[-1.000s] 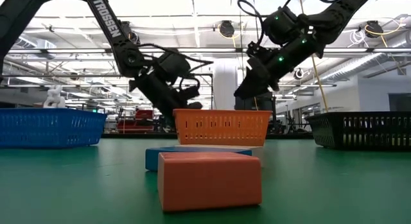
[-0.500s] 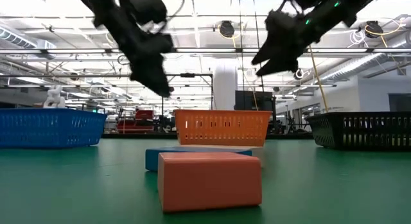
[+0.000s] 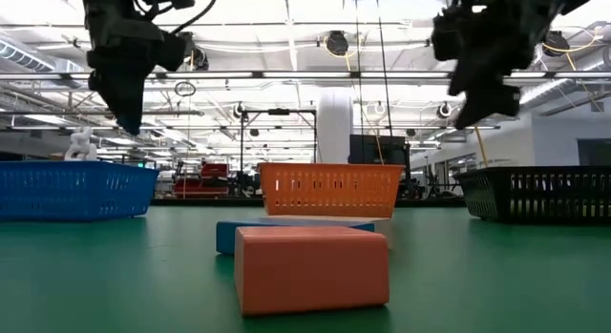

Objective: Sort & place blocks by color
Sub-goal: Put the top blue block into the black bin, then put the top orange block into the green bin

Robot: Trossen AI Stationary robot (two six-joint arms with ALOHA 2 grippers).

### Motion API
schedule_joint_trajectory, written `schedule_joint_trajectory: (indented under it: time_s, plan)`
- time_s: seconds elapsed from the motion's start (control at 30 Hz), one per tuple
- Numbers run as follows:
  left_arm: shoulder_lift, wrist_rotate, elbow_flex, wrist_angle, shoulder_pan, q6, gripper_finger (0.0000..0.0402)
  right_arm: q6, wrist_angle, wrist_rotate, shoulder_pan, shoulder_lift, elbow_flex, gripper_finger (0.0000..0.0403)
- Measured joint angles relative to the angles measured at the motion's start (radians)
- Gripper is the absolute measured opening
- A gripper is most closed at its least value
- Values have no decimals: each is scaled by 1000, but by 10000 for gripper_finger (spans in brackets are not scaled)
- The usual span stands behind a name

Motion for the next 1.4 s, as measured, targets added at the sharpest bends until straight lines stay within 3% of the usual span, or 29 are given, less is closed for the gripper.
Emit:
schedule_joint_trajectory:
  time_s: [0.27, 0.5, 0.73, 0.87, 1.0, 1.27, 1.4]
  plan:
    - [61, 15, -70, -3, -67, -52, 134, 264, -82, 0, 152, 0, 0, 258]
    - [69, -3, -109, 4, -95, -105, 138, 381, -84, -27, 231, 0, 0, 258]
    - [69, -3, -110, 0, -140, -148, 267, 470, -85, -55, 282, 0, 0, 258]
    - [69, -3, -110, 0, -164, -167, 296, 473, -85, -55, 309, 0, 0, 258]
    - [69, -3, -103, -2, -182, -199, 292, 473, -98, -55, 330, 0, 0, 258]
    - [68, -5, -23, 22, -222, -203, 245, 481, -193, -56, 396, 49, 0, 258]
    - [67, -5, 16, 102, -242, -189, 228, 579, -194, -129, 437, 93, 0, 258]
